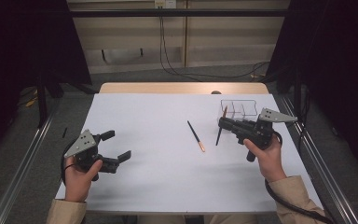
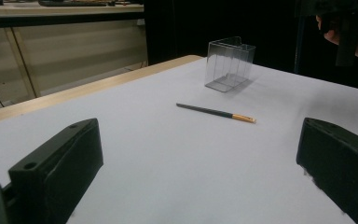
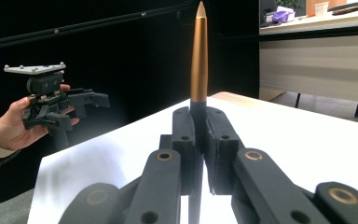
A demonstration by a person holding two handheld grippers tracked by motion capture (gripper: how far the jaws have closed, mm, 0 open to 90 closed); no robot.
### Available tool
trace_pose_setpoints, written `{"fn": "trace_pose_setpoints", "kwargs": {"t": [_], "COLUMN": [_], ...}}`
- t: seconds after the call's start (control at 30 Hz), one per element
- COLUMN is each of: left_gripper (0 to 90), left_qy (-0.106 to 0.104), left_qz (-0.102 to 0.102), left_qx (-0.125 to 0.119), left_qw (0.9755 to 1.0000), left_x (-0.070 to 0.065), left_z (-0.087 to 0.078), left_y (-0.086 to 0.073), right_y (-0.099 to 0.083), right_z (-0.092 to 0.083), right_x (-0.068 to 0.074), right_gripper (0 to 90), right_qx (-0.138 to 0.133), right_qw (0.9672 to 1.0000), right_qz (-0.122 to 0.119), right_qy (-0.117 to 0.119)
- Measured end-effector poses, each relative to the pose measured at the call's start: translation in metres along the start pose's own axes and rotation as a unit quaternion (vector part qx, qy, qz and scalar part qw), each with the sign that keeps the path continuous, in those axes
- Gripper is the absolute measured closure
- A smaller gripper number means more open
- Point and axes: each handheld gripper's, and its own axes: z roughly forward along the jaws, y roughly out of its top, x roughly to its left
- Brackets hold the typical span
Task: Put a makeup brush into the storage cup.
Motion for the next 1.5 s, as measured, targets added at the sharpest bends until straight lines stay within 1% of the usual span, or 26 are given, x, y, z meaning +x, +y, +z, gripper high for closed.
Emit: {"fn": "trace_pose_setpoints", "kwargs": {"t": [0.13,0.23,0.37,0.5,0.63,0.7,0.83,1.03,1.1,1.17,1.23,1.37,1.5], "left_gripper": [0.2,0.2,0.1,0.0,0.0,0.0,0.1,0.0,0.1,0.1,0.0,0.0,0.1], "left_qy": [-0.002,-0.001,-0.007,-0.003,-0.004,-0.003,-0.003,-0.004,-0.002,0.0,-0.004,0.001,-0.001], "left_qz": [0.002,-0.001,-0.003,-0.003,-0.004,-0.001,-0.002,0.0,-0.003,-0.004,-0.003,-0.003,-0.003], "left_qx": [0.002,0.0,-0.003,-0.002,-0.004,0.0,-0.001,0.0,0.001,0.0,0.0,0.001,0.0], "left_qw": [1.0,1.0,1.0,1.0,1.0,1.0,1.0,1.0,1.0,1.0,1.0,1.0,1.0], "left_x": [0.0,0.001,0.001,0.002,0.002,0.002,0.002,0.003,0.003,0.003,0.004,0.003,0.003], "left_z": [0.001,0.0,0.0,-0.001,-0.001,-0.001,0.0,-0.001,-0.001,-0.001,-0.001,-0.001,-0.001], "left_y": [0.0,-0.001,-0.001,-0.002,-0.002,-0.002,-0.002,-0.002,-0.003,-0.003,-0.003,-0.003,-0.003], "right_y": [0.002,0.003,0.006,0.009,0.012,0.014,0.015,0.022,0.023,0.024,0.025,0.026,0.027], "right_z": [-0.001,-0.002,-0.002,-0.003,-0.003,-0.004,-0.003,-0.003,-0.003,-0.003,-0.003,-0.002,-0.002], "right_x": [-0.004,-0.006,-0.01,-0.014,-0.02,-0.023,-0.026,-0.034,-0.037,-0.039,-0.043,-0.046,-0.049], "right_gripper": [83.5,83.6,83.6,83.5,83.5,83.5,83.6,83.5,83.5,83.5,83.5,83.5,83.5], "right_qx": [0.001,0.0,0.0,0.001,0.002,0.002,-0.002,-0.007,-0.011,-0.009,-0.006,-0.005,-0.003], "right_qw": [1.0,0.9999,0.9998,0.9997,0.9994,0.9992,0.999,0.9983,0.9982,0.9978,0.9973,0.9967,0.9957], "right_qz": [-0.003,-0.005,-0.007,-0.01,-0.014,-0.016,-0.015,-0.018,-0.018,-0.02,-0.022,-0.023,-0.031], "right_qy": [-0.006,-0.01,-0.016,-0.024,-0.031,-0.036,-0.042,-0.054,-0.057,-0.063,-0.07,-0.077,-0.087]}}
